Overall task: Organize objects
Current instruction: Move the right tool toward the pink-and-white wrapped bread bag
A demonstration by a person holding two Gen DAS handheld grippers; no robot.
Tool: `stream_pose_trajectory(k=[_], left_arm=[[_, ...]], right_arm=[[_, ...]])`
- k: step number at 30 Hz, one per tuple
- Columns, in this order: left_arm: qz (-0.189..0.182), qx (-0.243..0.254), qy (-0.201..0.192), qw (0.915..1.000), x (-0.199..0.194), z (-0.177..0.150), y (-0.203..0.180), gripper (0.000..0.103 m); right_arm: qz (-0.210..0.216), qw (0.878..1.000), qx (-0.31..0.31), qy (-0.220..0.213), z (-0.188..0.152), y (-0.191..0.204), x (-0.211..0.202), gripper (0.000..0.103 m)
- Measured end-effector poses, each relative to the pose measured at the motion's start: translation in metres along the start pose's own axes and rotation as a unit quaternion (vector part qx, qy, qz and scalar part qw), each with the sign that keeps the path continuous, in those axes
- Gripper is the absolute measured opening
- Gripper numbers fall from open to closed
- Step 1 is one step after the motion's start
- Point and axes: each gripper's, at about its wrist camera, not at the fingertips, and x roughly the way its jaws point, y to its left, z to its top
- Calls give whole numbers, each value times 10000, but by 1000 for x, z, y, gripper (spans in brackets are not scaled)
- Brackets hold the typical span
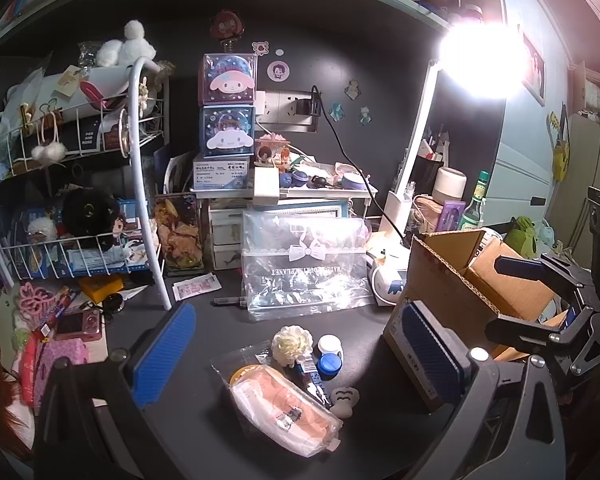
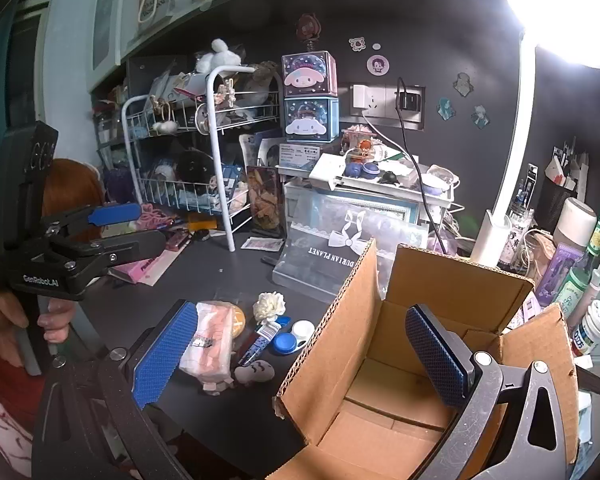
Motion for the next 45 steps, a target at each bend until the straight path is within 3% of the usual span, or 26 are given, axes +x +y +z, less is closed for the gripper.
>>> stream_pose_trajectory(k=[20,30,38,45], left_arm=[[-3,-42,17,10000,2,-3,0,103],[187,-186,1,9997,0,-6,42,102],[290,-236,198,9991,9,-16,88,103],[128,-241,638,9976,32,-39,119,102]], right_arm=[[-108,9999,-24,5,-4,2,-2,103],[-383,9971,-651,-108,6,43,-3,103],[133,9939,-1086,138,7,103,31,103],[698,9900,-767,951,-30,124,99,103]])
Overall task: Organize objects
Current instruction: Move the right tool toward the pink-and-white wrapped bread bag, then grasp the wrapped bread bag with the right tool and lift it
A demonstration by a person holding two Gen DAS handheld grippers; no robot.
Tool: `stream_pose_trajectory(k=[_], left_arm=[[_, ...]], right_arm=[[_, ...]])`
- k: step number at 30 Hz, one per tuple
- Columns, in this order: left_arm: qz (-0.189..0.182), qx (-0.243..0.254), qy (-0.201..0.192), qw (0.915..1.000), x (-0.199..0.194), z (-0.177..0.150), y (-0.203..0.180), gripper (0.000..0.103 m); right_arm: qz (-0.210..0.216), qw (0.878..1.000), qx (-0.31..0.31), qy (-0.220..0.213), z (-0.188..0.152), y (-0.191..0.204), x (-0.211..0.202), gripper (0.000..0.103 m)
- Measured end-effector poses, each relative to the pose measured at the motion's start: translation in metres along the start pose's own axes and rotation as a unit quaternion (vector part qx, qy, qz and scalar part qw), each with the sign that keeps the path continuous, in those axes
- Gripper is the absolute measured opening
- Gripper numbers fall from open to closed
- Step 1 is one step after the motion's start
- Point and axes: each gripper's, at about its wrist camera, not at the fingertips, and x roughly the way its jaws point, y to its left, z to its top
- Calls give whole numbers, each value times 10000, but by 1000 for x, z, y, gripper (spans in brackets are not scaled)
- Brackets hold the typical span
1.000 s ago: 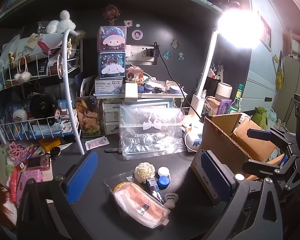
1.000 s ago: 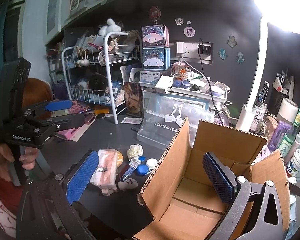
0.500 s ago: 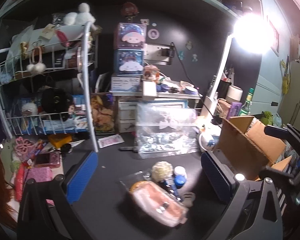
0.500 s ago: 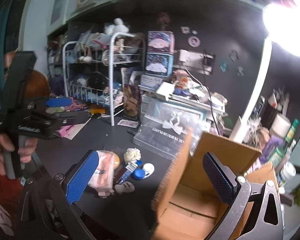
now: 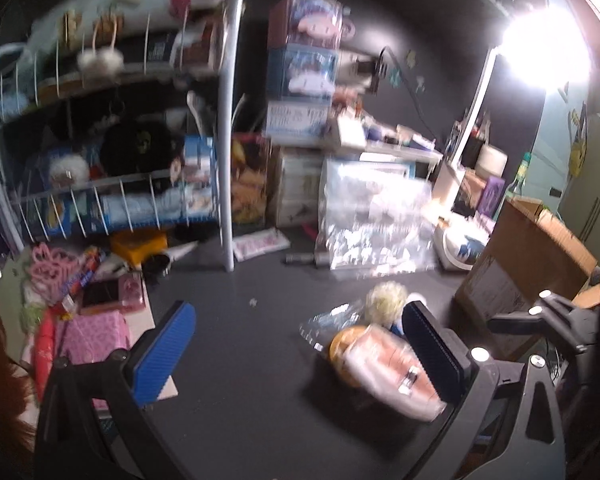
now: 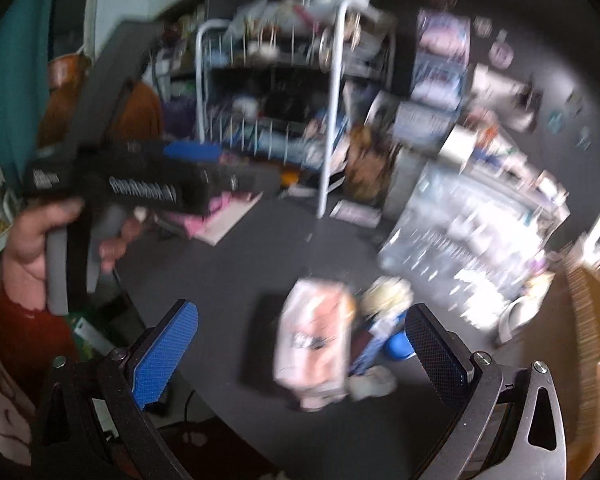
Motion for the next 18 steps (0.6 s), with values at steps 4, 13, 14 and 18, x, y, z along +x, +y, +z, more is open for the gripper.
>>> stream_pose_trajectory(k=[4,13,14,18], left_arm=[[-47,116,193,9997,12,-12,4,102],[-518,41,547,9971,28,-26,3,103],[-532,44,562,9970,29,-26,3,102],[-764,42,672,9948,32,-28,0,103]], right_arm=[[65,9986,246,457,-18,-6,41,93],[-106,9956,331,868,-30,-17,80,69],[-121,9953,340,894,-30,-18,82,63],[-158,9950,298,939,-30,-20,81,49]])
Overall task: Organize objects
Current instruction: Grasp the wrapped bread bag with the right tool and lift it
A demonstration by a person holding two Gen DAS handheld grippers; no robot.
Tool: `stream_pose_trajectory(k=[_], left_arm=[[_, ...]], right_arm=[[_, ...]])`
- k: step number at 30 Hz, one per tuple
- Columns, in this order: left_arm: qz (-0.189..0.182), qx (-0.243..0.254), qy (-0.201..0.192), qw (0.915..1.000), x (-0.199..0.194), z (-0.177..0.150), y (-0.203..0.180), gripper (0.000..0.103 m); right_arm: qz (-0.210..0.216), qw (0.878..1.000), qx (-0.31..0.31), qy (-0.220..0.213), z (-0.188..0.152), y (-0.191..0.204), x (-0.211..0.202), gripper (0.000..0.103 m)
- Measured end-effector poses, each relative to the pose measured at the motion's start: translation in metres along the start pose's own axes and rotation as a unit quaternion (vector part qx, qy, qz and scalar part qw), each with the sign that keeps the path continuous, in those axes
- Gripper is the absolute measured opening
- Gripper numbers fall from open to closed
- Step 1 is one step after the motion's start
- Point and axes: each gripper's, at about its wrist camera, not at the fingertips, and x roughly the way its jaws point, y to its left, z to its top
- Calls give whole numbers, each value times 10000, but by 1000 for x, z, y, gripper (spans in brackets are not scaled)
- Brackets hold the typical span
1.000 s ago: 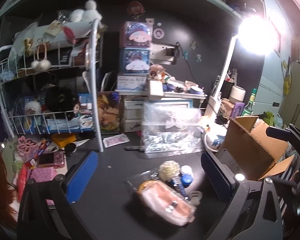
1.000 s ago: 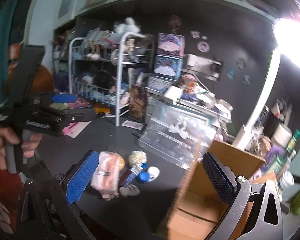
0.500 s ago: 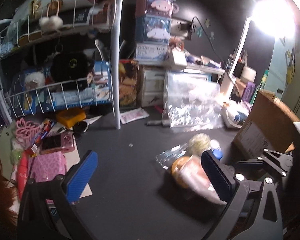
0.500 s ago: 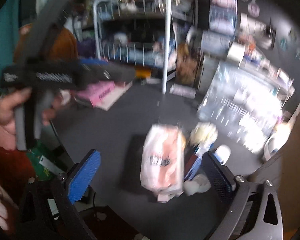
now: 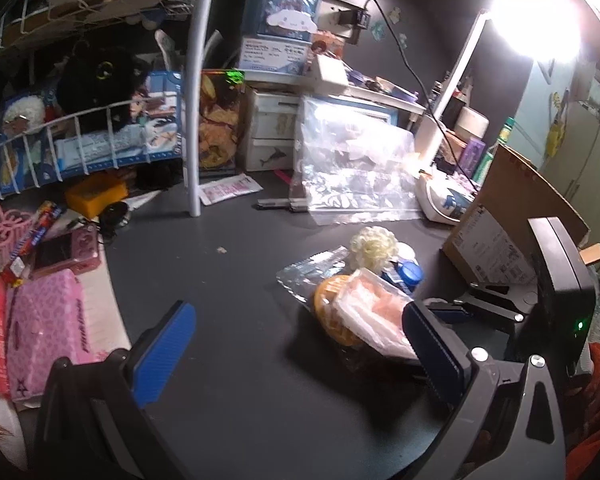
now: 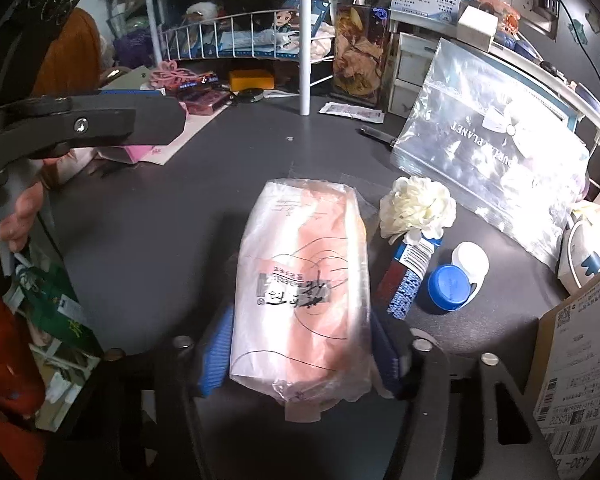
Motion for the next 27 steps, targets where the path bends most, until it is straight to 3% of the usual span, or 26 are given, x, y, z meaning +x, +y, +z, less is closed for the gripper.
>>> stream_pose_trajectory(k=[5,13,15,17,20,23,27], left_arm=[[-430,32,97,9990,2,1,-8,102],[-1068,172,8,9941,-18,22,-33,100],[-1227,244,-100,9921,-29,33,-42,90],[-1329,294,-164,9906,-37,43,-51,72],[-1459,486,-247,9878,-47,60,-73,53],[-1640,622,-275,9841,-47,75,-94,41],[-1683,997,-333,9801,-41,94,-142,36]], right_arm=[[109,9999,-3,-132,2,1,-10,37],[511,9962,-191,-686,20,13,-59,35],[647,9940,-246,-849,26,14,-76,35],[704,9912,-322,-1072,31,15,-96,35],[686,9883,-370,-1313,34,9,-125,35],[593,9862,-345,-1509,33,-3,-148,35],[386,9847,-211,-1685,24,-28,-175,35]])
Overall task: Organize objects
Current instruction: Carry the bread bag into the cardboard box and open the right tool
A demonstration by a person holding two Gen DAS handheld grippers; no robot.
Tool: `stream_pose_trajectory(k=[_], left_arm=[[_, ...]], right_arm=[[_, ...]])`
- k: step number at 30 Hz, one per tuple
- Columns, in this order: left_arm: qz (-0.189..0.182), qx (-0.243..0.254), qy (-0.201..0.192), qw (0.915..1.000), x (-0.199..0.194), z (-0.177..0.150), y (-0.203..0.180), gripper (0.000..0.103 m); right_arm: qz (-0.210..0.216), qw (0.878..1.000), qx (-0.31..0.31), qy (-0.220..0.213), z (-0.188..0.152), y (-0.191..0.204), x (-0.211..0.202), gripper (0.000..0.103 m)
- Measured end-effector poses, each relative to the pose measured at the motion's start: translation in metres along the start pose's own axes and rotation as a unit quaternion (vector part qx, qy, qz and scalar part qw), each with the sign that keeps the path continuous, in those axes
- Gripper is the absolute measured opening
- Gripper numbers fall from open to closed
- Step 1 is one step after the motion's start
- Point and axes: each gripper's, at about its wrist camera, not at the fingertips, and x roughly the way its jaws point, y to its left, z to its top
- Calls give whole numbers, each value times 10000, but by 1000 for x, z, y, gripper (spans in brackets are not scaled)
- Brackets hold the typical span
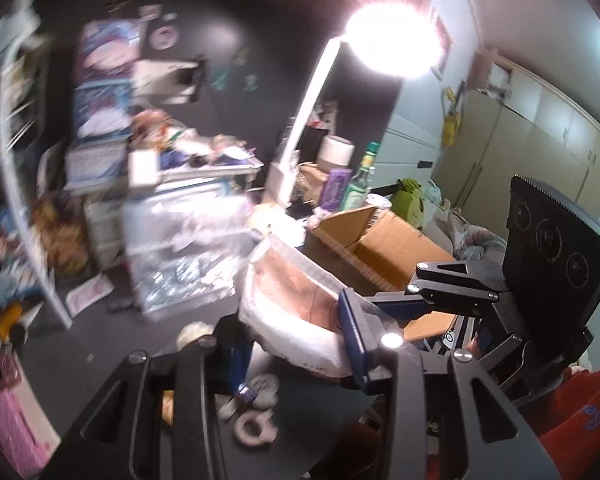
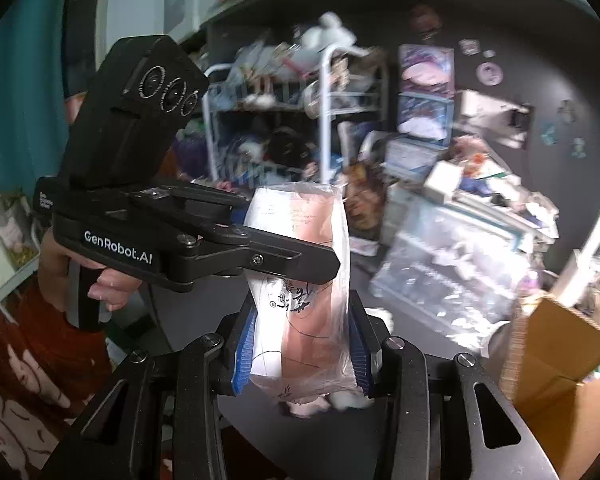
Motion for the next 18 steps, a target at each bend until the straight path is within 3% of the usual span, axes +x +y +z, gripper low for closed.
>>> stream_pose_trajectory(k=[10,18], left_arm=[[-482,475,469,9966,85,52,-69,23],[-645,448,1042,9915,139,58,-87,20]], right_arm=[[-662,9961,579,-71,-22,-80,-63,35],[-910,9901,1030,278,-47,-125,-72,35]])
